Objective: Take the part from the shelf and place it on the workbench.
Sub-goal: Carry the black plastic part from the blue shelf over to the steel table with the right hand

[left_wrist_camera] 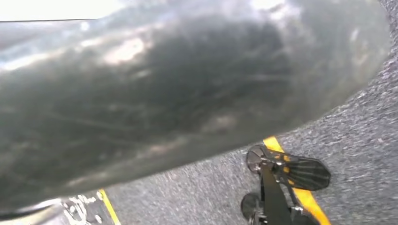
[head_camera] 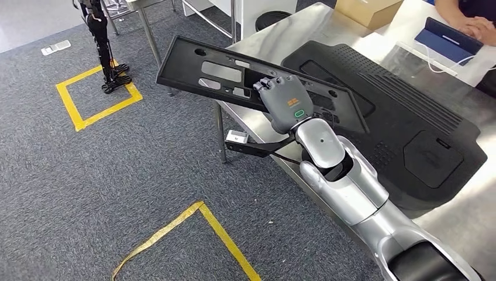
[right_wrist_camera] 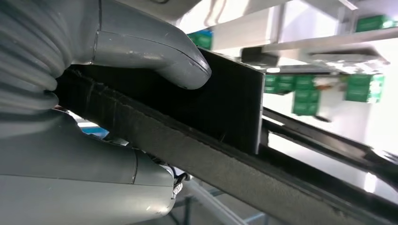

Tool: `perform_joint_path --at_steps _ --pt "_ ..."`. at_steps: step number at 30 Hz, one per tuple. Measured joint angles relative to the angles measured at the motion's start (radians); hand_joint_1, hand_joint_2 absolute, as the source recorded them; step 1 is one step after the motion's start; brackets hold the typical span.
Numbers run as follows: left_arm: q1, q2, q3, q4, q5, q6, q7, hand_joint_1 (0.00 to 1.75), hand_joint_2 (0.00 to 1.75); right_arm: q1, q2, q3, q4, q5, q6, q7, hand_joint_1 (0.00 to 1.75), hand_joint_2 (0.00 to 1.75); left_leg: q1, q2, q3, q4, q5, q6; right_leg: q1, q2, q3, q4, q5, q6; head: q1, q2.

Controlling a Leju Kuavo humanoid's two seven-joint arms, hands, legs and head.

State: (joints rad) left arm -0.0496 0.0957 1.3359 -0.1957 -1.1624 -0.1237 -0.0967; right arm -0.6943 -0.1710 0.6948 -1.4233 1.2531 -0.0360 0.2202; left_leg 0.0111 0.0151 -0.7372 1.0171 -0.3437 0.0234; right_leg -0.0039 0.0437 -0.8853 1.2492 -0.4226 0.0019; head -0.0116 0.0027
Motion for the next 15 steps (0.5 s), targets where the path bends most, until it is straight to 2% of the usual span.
perform_joint_path --at_steps 1,2,3,4,6,7,8,9,10,11,12,14,15 --pt "0.001 0.0 0.0 0.0 0.0 0.0 0.0 0.0 0.0 0.001 -0.001 -0.003 0.001 0.004 0.003 0.002 1.75 1.75 0.001 0.014 -0.001 0.0 0.001 0.0 -0.001 -0.006 -0.019 0.047 -0.016 0.003 0.0 0.0" --pt "0.001 -0.001 0.0 0.0 -0.001 -0.001 0.0 0.0 0.0 0.001 -0.002 -0.006 0.003 0.008 0.005 0.004 1.75 1.75 0.003 0.028 -0.002 0.0 0.001 -0.002 -0.003 -0.013 -0.018 0.058 -0.021 0.011 0.001 0.0" --pt "0.001 -0.002 0.0 0.0 -0.001 -0.001 0.0 0.0 0.0 0.001 -0.003 -0.01 0.006 0.01 0.006 0.006 1.75 1.75 0.006 0.042 -0.003 0.0 0.002 -0.004 -0.005 -0.021 0.005 0.029 -0.016 0.021 0.001 0.0" --pt "0.001 -0.004 0.001 0.001 -0.001 -0.002 0.0 0.0 0.0 0.001 -0.004 -0.015 0.008 0.011 0.007 0.007 1.75 1.75 0.009 0.055 -0.004 0.0 0.004 -0.007 -0.006 -0.04 0.05 -0.033 -0.006 0.032 0.001 0.0" --pt "0.003 -0.008 0.002 0.001 -0.002 -0.001 0.0 0.0 0.0 -0.002 -0.004 -0.028 0.012 0.013 0.007 0.008 1.75 1.75 0.009 0.078 -0.006 0.001 0.006 -0.017 -0.001 -0.105 0.154 -0.172 0.011 0.044 0.004 0.0" --pt "0.006 -0.01 0.003 0.001 -0.002 -0.001 0.0 0.0 0.0 -0.004 -0.003 -0.035 0.014 0.013 0.008 0.009 1.75 1.75 0.007 0.09 -0.006 0.002 0.008 -0.024 0.004 -0.127 0.184 -0.213 0.019 0.044 0.005 0.0" --pt "0.008 -0.01 0.004 0.002 -0.002 0.001 0.001 0.0 0.0 -0.004 -0.004 -0.041 0.017 0.014 0.008 0.009 1.75 1.75 0.005 0.104 -0.005 0.002 0.01 -0.031 0.009 -0.136 0.195 -0.229 0.025 0.04 0.006 0.0" --pt "0.01 -0.011 0.005 0.002 -0.002 0.003 0.001 0.0 0.0 -0.002 -0.005 -0.047 0.021 0.014 0.009 0.01 1.75 1.75 0.004 0.118 -0.003 0.0 0.013 -0.037 0.012 -0.126 0.191 -0.231 0.034 0.034 0.007 0.0" --pt "0.01 -0.012 0.005 0.002 -0.001 0.005 0.001 0.0 0.0 0.003 -0.007 -0.053 0.025 0.014 0.01 0.011 1.75 1.75 0.005 0.126 -0.004 0.0 0.012 -0.042 0.008 -0.11 0.189 -0.234 0.041 0.026 0.006 0.0" --pt "0.009 -0.013 0.005 0.002 -0.001 0.006 0.001 0.0 0.0 0.008 -0.01 -0.059 0.029 0.014 0.01 0.012 1.75 1.75 0.009 0.117 -0.008 0.005 0.007 -0.047 0.004 -0.095 0.19 -0.238 0.045 0.021 0.006 0.0" --pt "0.009 -0.015 0.006 0.002 0.0 0.007 0.001 0.0 0.0 0.012 -0.011 -0.065 0.033 0.014 0.011 0.013 1.75 1.75 0.013 0.093 -0.019 0.028 -0.008 -0.05 -0.003 -0.082 0.193 -0.242 0.049 0.014 0.006 0.0" --pt "0.013 -0.016 0.007 0.002 0.001 0.008 0.002 0.0 0.0 0.017 -0.01 -0.073 0.044 0.014 0.012 0.017 1.75 1.75 0.02 0.028 -0.064 0.136 -0.062 -0.059 -0.011 -0.054 0.197 -0.246 0.052 0.006 0.005 0.0" --pt "0.016 -0.017 0.008 0.003 0.001 0.008 0.003 0.0 0.0 0.019 -0.009 -0.075 0.05 0.014 0.013 0.018 1.75 1.75 0.021 0.009 -0.095 0.208 -0.092 -0.064 -0.012 -0.039 0.198 -0.245 0.053 0.003 0.004 0.0"
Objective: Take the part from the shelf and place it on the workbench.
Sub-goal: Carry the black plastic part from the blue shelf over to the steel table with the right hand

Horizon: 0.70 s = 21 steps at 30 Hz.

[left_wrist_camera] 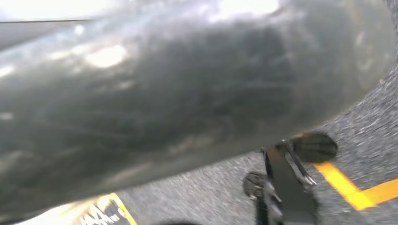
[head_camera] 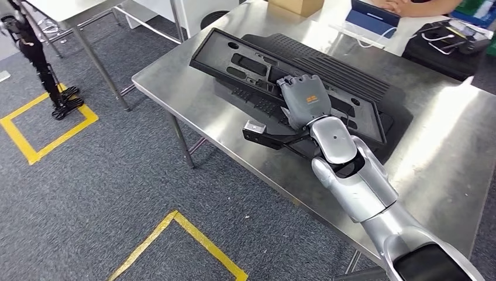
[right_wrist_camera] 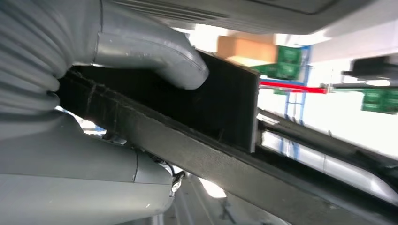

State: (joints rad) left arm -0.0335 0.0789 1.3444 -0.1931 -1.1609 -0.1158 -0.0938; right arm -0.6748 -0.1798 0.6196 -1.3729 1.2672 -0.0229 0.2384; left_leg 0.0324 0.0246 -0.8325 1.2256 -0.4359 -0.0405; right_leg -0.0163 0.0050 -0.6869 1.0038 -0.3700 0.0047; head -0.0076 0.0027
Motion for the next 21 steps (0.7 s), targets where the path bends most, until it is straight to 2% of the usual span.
perform_joint_path --at_steps 1,2,3,5,7,9,10,12,14,16,17,18,19,21 --pt "0.002 0.0 0.002 0.0 0.0 0.0 0.001 0.0 0.0 0.003 0.001 -0.002 0.006 0.0 0.001 0.001 1.75 1.75 0.001 -0.008 -0.025 0.056 -0.019 -0.005 0.0 0.017 0.001 0.001 0.0 -0.001 0.0 0.0" --pt "0.003 0.0 0.003 0.0 0.0 0.001 0.001 0.0 0.0 0.005 0.001 -0.003 0.011 0.0 0.001 0.001 1.75 1.75 0.003 -0.011 -0.037 0.082 -0.025 -0.008 0.0 0.035 0.002 0.002 -0.001 -0.001 0.0 0.0" --pt "0.003 -0.001 0.004 0.0 0.001 0.001 0.001 0.0 0.0 0.007 0.001 -0.004 0.015 0.0 0.002 0.001 1.75 1.75 0.006 -0.013 -0.029 0.07 -0.016 -0.009 -0.001 0.052 0.003 0.003 -0.001 0.0 0.0 0.0" --pt "0.0 -0.001 0.005 0.0 0.001 0.001 0.001 0.0 0.0 0.006 0.002 -0.007 0.022 -0.002 0.005 0.002 1.75 1.75 0.019 -0.03 0.036 -0.041 0.027 -0.012 -0.007 0.084 0.002 0.012 -0.005 0.006 0.0 0.0" --pt "-0.005 -0.005 0.007 0.001 0.002 0.002 0.001 0.0 0.0 -0.002 0.003 -0.016 0.03 -0.007 0.012 0.005 1.75 1.75 0.031 -0.066 0.095 -0.132 0.042 -0.013 -0.008 0.109 -0.011 0.036 -0.013 0.019 0.0 0.0" --pt "-0.01 -0.007 0.012 0.001 0.003 0.002 0.002 0.0 0.0 -0.005 0.002 -0.027 0.043 -0.024 0.022 0.008 1.75 1.75 0.028 -0.079 0.109 -0.149 0.035 -0.005 -0.009 0.122 -0.019 0.041 -0.014 0.031 0.002 0.0" --pt "-0.011 -0.005 0.014 0.001 0.003 0.002 0.003 0.0 0.0 -0.002 0.001 -0.032 0.051 -0.039 0.028 0.008 1.75 1.75 0.024 -0.071 0.109 -0.149 0.037 0.004 -0.012 0.122 -0.018 0.036 -0.012 0.035 0.004 0.0" --pt "-0.01 -0.001 0.016 0.0 0.003 0.002 0.004 0.0 0.0 0.001 0.001 -0.042 0.07 -0.07 0.04 0.007 1.75 1.75 0.019 -0.062 0.113 -0.153 0.041 0.024 -0.01 0.088 -0.029 0.055 -0.026 0.035 0.008 0.0" --pt "-0.007 0.001 0.019 -0.001 0.005 0.002 0.004 0.0 0.0 -0.003 0.007 -0.05 0.091 -0.086 0.043 0.007 1.75 1.75 0.015 -0.056 0.113 -0.157 0.045 0.038 -0.003 0.037 -0.078 0.161 -0.074 0.023 0.013 0.0" --pt "-0.005 0.001 0.022 -0.001 0.007 0.002 0.004 0.0 0.0 -0.007 0.014 -0.053 0.111 -0.092 0.043 0.007 1.75 1.75 0.011 -0.048 0.112 -0.159 0.047 0.043 0.0 0.018 -0.137 0.296 -0.125 0.016 0.015 0.0" --pt "-0.004 0.001 0.022 -0.001 0.008 0.002 0.004 0.0 0.0 -0.007 0.017 -0.053 0.118 -0.093 0.043 0.007 1.75 1.75 0.01 -0.045 0.111 -0.159 0.048 0.044 0.001 0.016 -0.148 0.328 -0.136 0.016 0.016 0.0" --pt "-0.004 0.001 0.022 -0.001 0.008 0.002 0.004 0.0 0.0 -0.007 0.02 -0.053 0.125 -0.093 0.043 0.007 1.75 1.75 0.008 -0.041 0.111 -0.159 0.049 0.045 0.003 0.014 -0.139 0.322 -0.135 0.017 0.016 0.0" --pt "-0.004 0.0 0.022 -0.001 0.008 0.002 0.004 0.0 0.0 -0.008 0.024 -0.053 0.13 -0.094 0.043 0.007 1.75 1.75 0.006 -0.038 0.111 -0.159 0.05 0.046 0.006 0.012 -0.109 0.277 -0.124 0.018 0.017 0.0" --pt "-0.005 -0.002 0.023 -0.001 0.009 0.003 0.004 0.0 0.0 -0.018 0.033 -0.053 0.134 -0.093 0.043 0.007 1.75 1.75 0.003 -0.03 0.113 -0.159 0.052 0.044 0.021 0.0 -0.012 0.132 -0.099 0.01 0.017 0.0"
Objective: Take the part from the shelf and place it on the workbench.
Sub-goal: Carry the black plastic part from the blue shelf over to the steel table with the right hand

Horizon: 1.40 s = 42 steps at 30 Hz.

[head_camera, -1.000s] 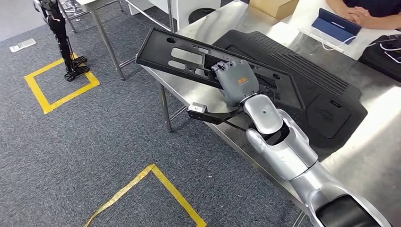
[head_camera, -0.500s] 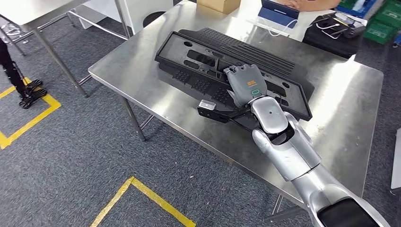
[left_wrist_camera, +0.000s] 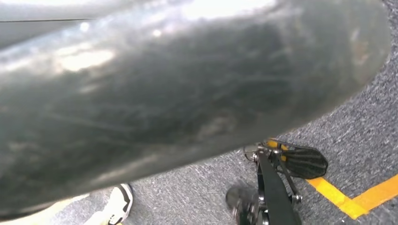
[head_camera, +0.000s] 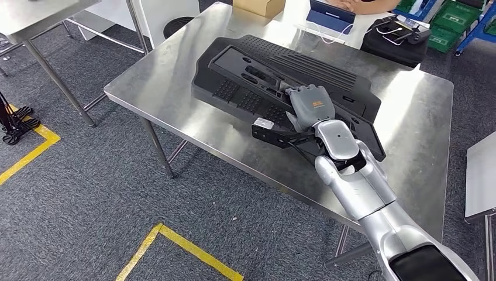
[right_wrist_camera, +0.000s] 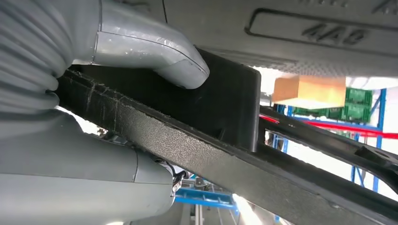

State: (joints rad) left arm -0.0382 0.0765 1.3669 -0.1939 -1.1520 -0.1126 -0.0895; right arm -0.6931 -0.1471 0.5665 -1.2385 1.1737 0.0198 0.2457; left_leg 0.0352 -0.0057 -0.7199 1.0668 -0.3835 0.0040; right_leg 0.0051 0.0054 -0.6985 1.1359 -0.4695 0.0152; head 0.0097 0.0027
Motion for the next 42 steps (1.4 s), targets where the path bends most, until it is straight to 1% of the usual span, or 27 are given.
perform_joint_path --at_steps 1,2,4,5,7,8,9,11,12,18,34,42 --pt "0.0 -0.002 0.0 0.0 0.001 0.001 0.0 0.0 0.0 -0.007 0.006 0.0 0.001 0.0 0.0 0.0 1.75 1.75 -0.001 0.003 0.002 -0.001 0.002 -0.003 0.008 -0.006 0.037 -0.055 0.008 -0.005 0.0 0.0" --pt "-0.001 -0.004 0.001 0.001 0.001 0.002 0.0 0.0 0.0 -0.015 0.012 0.0 0.001 0.0 0.0 0.0 1.75 1.75 -0.002 0.007 0.004 -0.004 0.004 -0.007 0.014 -0.009 0.059 -0.088 0.012 -0.011 0.001 0.0" --pt "-0.002 -0.007 0.001 0.001 0.003 0.006 0.001 0.0 0.0 -0.023 0.021 0.001 0.003 -0.002 0.001 0.0 1.75 1.75 -0.002 0.012 0.015 -0.017 0.01 -0.018 0.019 -0.008 0.068 -0.105 0.018 -0.018 0.002 0.0" --pt "-0.002 -0.007 0.002 0.001 0.003 0.008 0.001 0.0 0.0 -0.024 0.024 0.002 0.004 -0.003 0.002 0.0 1.75 1.75 -0.003 0.013 0.022 -0.027 0.011 -0.017 0.017 -0.006 0.076 -0.115 0.028 -0.012 0.003 0.0" --pt "-0.002 -0.007 0.004 0.001 0.004 0.01 0.002 0.0 0.0 -0.027 0.032 0.004 0.005 -0.005 0.004 0.0 1.75 1.75 -0.007 0.015 0.032 -0.047 0.023 0.001 0.012 -0.003 0.09 -0.135 0.048 0.001 0.001 0.0" --pt "-0.002 -0.006 0.006 0.001 0.005 0.012 0.002 0.0 0.0 -0.028 0.035 0.005 0.006 -0.005 0.004 0.0 1.75 1.75 -0.008 0.015 0.033 -0.052 0.027 0.008 0.01 -0.001 0.093 -0.139 0.055 0.008 0.0 0.0" --pt "-0.002 -0.006 0.008 0.001 0.005 0.013 0.002 0.0 0.0 -0.029 0.036 0.007 0.006 -0.005 0.005 0.0 1.75 1.75 -0.008 0.016 0.033 -0.057 0.036 0.008 0.011 0.0 0.091 -0.139 0.056 0.006 -0.001 0.0" --pt "-0.002 -0.005 0.013 0.0 0.008 0.014 0.002 0.0 0.0 -0.027 0.038 0.01 0.007 -0.007 0.006 0.0 1.75 1.75 -0.007 0.017 0.035 -0.063 0.04 -0.005 0.012 0.001 0.087 -0.139 0.058 0.002 -0.002 0.0" --pt "-0.002 -0.005 0.015 0.0 0.009 0.014 0.002 0.0 0.0 -0.027 0.039 0.012 0.007 -0.008 0.008 -0.001 1.75 1.75 -0.007 0.018 0.035 -0.066 0.041 -0.009 0.013 0.001 0.086 -0.138 0.059 0.001 -0.002 0.0" --pt "-0.001 -0.006 0.024 0.001 0.013 0.017 0.002 0.0 0.0 -0.027 0.04 0.026 0.007 -0.013 0.016 -0.001 1.75 1.75 -0.006 0.018 0.035 -0.069 0.044 -0.019 0.014 0.001 0.084 -0.138 0.058 -0.002 -0.001 0.0" --pt "-0.002 -0.007 0.026 0.0 0.017 0.018 0.005 0.0 0.0 -0.029 0.041 0.049 0.009 -0.016 0.022 -0.001 1.75 1.75 -0.015 0.016 0.032 -0.069 0.043 -0.017 0.004 0.001 0.085 -0.145 0.059 -0.001 -0.001 0.0" --pt "-0.002 -0.007 0.031 0.001 0.017 0.014 0.025 0.0 0.0 -0.035 0.046 0.053 0.016 -0.016 0.024 -0.001 1.75 1.75 -0.016 0.016 0.032 -0.069 0.044 -0.017 0.003 0.001 0.085 -0.145 0.059 0.0 -0.001 0.0"
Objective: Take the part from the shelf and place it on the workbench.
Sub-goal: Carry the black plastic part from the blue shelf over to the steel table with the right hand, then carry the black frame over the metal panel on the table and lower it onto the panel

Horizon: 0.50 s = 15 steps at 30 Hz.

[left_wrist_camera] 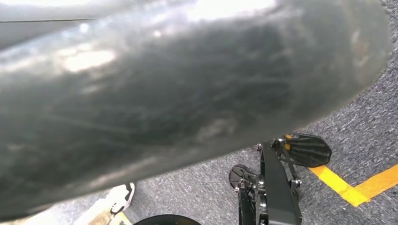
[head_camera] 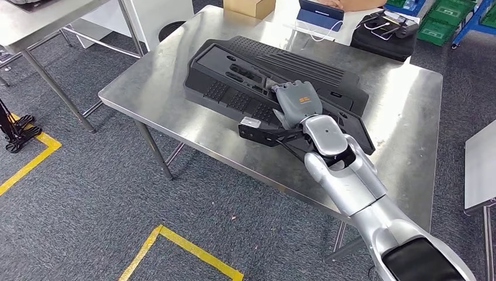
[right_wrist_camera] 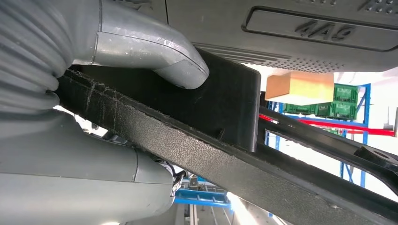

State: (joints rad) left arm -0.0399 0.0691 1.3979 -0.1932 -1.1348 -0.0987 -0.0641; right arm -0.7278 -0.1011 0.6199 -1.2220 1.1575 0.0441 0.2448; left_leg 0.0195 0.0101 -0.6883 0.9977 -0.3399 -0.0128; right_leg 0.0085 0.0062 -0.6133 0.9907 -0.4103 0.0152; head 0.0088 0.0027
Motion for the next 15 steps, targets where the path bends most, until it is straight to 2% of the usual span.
perform_joint_path --at_steps 10,13,15 --pt "0.0 -0.002 0.014 0.0 0.003 -0.008 0.016 0.0 0.0 -0.006 0.006 0.018 0.015 0.0 0.004 0.0 1.75 1.75 0.0 0.0 -0.001 0.001 -0.001 0.001 -0.001 0.0 0.0 -0.001 0.0 0.0 0.0 0.0" --pt "0.0 -0.002 0.017 0.0 0.003 -0.008 0.016 0.0 0.0 -0.01 0.01 0.021 0.017 0.0 0.004 0.0 1.75 1.75 -0.001 0.0 0.004 -0.005 -0.006 0.017 -0.003 0.0 0.003 -0.007 0.001 0.009 -0.001 0.0" --pt "-0.001 -0.003 0.018 0.0 0.003 -0.009 0.016 0.0 0.0 -0.014 0.012 0.021 0.017 0.0 0.004 0.0 1.75 1.75 0.005 0.003 0.019 -0.022 -0.002 0.027 -0.004 0.0 -0.008 0.022 -0.017 0.013 0.001 0.0"
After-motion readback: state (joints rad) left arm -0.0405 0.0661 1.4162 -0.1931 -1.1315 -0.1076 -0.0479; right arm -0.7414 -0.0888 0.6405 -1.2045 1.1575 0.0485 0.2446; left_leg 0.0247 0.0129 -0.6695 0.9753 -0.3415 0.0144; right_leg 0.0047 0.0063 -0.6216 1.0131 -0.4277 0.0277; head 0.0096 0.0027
